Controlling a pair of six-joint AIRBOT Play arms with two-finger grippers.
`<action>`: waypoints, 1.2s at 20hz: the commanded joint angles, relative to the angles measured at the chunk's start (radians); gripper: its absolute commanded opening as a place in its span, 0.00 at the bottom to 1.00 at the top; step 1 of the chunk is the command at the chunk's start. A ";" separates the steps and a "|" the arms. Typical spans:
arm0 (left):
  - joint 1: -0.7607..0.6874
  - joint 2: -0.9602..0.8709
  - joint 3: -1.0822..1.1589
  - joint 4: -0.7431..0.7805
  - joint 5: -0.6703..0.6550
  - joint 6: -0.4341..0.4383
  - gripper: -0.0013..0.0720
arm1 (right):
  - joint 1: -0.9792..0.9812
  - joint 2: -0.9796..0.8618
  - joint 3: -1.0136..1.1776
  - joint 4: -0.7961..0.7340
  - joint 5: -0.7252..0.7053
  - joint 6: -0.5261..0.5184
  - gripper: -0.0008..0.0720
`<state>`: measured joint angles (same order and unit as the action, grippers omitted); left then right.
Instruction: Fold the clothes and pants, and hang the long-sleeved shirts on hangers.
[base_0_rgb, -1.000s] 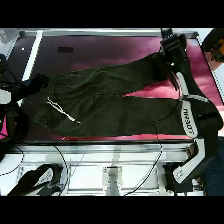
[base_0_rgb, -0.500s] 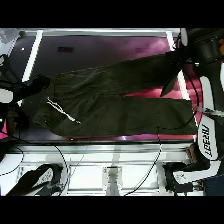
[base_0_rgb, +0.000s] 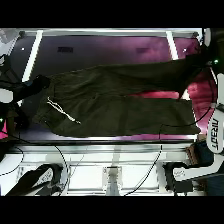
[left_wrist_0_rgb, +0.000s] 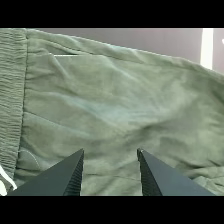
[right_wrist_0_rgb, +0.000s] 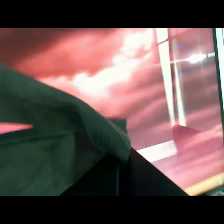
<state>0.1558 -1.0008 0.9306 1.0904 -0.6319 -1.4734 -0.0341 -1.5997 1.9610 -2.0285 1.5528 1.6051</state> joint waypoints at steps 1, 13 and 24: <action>0.000 -0.001 0.001 0.000 0.000 0.000 0.51 | -0.171 -0.098 -0.017 0.151 -0.160 -0.055 0.03; 0.000 -0.045 0.001 -0.040 0.097 -0.004 0.52 | -0.259 -0.373 0.019 0.305 -1.094 0.014 0.38; 0.013 -0.118 0.001 -0.044 0.097 0.013 0.06 | -0.389 -0.313 0.084 0.546 -0.502 0.056 0.02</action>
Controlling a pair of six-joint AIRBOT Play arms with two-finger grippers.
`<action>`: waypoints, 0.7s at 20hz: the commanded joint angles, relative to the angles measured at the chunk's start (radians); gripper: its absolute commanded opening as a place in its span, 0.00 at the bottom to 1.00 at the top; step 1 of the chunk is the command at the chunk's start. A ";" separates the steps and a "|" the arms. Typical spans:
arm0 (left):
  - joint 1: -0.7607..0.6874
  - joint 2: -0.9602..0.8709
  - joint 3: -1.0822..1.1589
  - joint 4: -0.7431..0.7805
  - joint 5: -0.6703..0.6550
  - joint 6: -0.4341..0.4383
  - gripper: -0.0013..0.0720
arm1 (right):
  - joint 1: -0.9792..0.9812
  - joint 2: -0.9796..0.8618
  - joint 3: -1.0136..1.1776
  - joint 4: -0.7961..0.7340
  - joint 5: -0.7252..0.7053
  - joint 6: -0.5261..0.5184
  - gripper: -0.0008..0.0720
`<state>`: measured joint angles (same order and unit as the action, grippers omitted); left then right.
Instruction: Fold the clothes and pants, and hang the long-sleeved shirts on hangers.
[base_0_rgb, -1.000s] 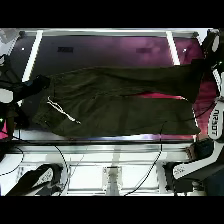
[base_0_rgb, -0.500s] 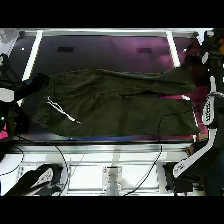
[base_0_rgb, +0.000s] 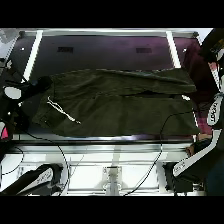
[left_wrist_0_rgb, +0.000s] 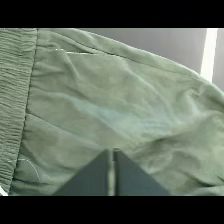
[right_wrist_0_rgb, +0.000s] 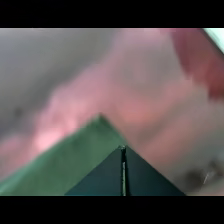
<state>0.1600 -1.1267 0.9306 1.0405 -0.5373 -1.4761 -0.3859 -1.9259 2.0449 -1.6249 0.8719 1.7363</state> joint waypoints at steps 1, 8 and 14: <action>0.024 0.024 0.001 0.011 -0.006 0.043 0.06 | -0.080 0.012 -0.016 0.303 0.232 -0.154 0.02; 0.330 0.241 -0.126 0.024 -0.373 0.176 0.06 | -0.345 0.012 -0.259 0.818 0.644 -0.329 0.03; 0.559 0.309 -0.324 -0.023 -0.459 0.141 0.83 | -0.329 0.013 -0.265 0.911 0.733 -0.329 0.23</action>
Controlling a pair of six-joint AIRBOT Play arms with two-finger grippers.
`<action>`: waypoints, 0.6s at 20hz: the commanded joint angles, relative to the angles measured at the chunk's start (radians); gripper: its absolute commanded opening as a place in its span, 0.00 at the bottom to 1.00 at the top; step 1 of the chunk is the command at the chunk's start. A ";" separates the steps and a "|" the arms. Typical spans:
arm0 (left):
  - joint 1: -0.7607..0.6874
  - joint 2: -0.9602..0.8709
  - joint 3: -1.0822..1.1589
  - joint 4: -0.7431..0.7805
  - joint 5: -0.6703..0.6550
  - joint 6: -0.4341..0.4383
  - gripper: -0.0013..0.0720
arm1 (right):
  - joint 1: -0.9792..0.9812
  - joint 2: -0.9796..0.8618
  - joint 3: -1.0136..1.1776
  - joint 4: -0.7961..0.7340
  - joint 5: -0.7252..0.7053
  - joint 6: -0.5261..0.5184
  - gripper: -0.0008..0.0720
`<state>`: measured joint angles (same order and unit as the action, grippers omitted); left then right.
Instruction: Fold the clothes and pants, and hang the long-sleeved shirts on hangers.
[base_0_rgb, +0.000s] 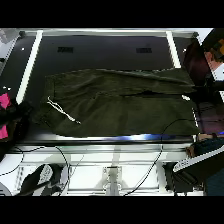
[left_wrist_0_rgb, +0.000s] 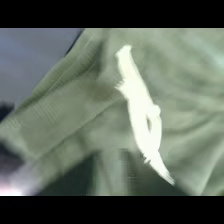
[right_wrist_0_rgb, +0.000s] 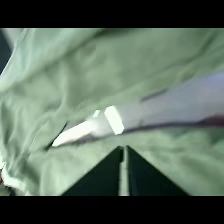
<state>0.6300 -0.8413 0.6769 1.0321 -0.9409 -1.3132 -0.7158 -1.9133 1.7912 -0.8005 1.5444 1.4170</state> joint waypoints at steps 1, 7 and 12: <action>0.097 0.010 -0.077 -0.011 -0.060 -0.050 0.80 | 0.012 0.000 -0.011 0.124 0.048 -0.010 0.30; 0.118 -0.135 -0.089 -0.011 -0.066 -0.063 0.70 | 0.086 0.000 -0.004 0.416 0.063 -0.022 0.75; 0.192 -0.249 -0.089 -0.015 -0.064 0.002 0.79 | 0.173 0.001 0.138 0.428 0.093 -0.016 0.79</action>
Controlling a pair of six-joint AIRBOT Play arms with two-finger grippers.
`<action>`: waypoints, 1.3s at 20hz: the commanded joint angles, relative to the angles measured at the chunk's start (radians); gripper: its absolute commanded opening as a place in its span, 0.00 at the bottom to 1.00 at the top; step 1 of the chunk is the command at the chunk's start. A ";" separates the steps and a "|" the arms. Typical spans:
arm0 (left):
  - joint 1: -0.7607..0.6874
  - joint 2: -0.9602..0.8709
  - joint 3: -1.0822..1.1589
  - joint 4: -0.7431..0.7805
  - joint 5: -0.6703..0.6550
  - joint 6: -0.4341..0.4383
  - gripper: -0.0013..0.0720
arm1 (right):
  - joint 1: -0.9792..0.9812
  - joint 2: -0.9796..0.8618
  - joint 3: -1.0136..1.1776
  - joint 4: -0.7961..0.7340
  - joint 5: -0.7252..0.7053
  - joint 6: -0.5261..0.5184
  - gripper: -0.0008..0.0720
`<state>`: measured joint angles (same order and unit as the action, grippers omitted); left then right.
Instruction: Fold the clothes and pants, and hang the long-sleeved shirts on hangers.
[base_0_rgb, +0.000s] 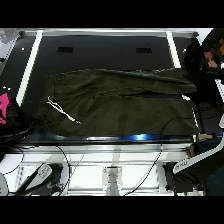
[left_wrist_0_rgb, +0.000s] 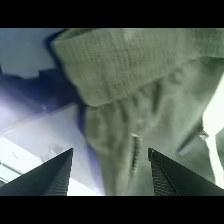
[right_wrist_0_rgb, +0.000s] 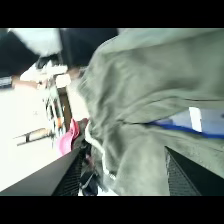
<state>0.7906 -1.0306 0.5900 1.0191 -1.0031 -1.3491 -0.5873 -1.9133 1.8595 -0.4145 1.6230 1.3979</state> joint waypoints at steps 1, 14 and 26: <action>0.032 -0.081 -0.002 -0.004 0.009 0.060 0.80 | 0.063 0.001 0.110 0.042 0.011 0.007 0.79; 0.030 -0.321 0.000 -0.534 0.138 0.311 0.71 | 0.202 0.001 0.215 0.033 0.012 0.059 0.83; 0.096 -0.257 0.003 -0.451 0.055 0.292 0.44 | 0.209 0.001 0.215 0.006 0.014 0.080 0.82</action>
<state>0.8665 -1.3037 0.5922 0.5453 -0.9203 -1.0447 -0.3798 -1.9125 2.0735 -0.4000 1.6367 1.4742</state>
